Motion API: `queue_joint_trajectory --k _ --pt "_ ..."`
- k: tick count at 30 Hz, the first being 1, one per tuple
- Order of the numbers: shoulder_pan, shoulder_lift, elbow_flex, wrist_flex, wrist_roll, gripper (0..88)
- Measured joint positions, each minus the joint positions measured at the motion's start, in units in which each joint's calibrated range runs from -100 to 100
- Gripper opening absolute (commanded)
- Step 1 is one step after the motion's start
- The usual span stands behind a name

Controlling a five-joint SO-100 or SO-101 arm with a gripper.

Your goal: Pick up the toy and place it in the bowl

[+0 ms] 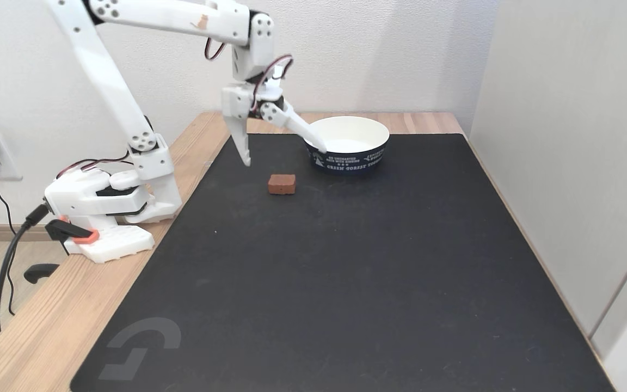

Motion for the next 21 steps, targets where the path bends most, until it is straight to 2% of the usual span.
queue_joint_trajectory --k 11,21 --pt "-1.0 10.7 -0.2 -1.8 0.2 53.2" --pt "-0.1 16.0 -0.2 -10.5 0.3 53.2"
